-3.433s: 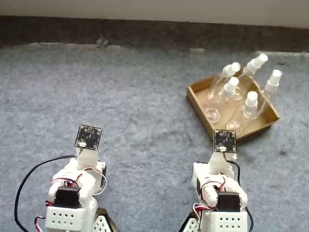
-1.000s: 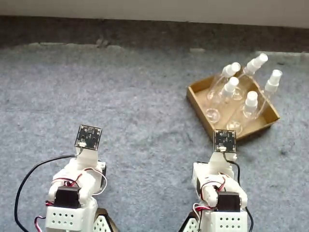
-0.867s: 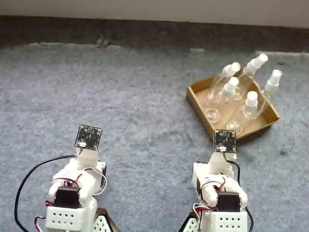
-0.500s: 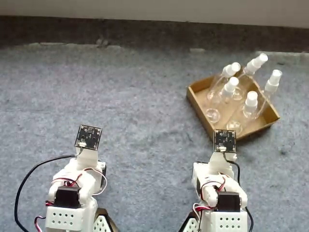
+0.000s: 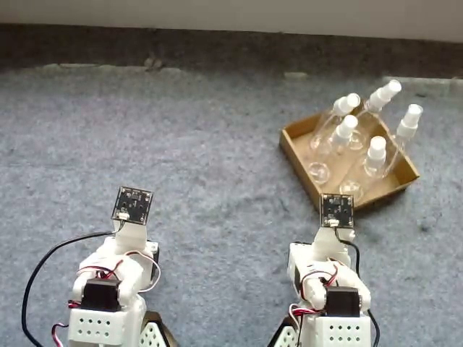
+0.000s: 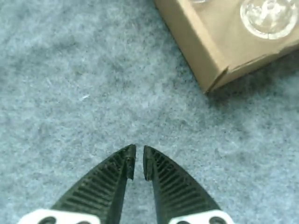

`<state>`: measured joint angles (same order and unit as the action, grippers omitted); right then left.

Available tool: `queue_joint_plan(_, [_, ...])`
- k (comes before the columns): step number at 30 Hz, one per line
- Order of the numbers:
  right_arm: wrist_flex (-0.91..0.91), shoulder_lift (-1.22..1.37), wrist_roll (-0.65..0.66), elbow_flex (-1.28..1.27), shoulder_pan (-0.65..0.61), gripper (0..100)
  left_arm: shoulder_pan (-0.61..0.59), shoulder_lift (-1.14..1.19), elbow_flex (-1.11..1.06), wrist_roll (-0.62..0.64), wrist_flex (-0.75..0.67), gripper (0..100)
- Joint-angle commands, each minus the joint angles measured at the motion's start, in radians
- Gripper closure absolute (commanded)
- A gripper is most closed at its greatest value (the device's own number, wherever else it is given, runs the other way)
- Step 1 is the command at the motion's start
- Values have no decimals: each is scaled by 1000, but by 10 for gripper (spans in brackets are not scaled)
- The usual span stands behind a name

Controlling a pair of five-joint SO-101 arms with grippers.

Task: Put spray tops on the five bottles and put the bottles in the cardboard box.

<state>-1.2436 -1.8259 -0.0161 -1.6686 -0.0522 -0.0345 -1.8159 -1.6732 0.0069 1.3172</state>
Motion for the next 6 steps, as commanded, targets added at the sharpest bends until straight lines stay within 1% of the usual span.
queue_joint_plan(1, [-7,-12,-12,-136,-1,993,-8,-4,-21,0,8,993])
queue_joint_plan(6, [-7,-12,-12,-136,-1,993,-8,-4,-21,0,8,993])
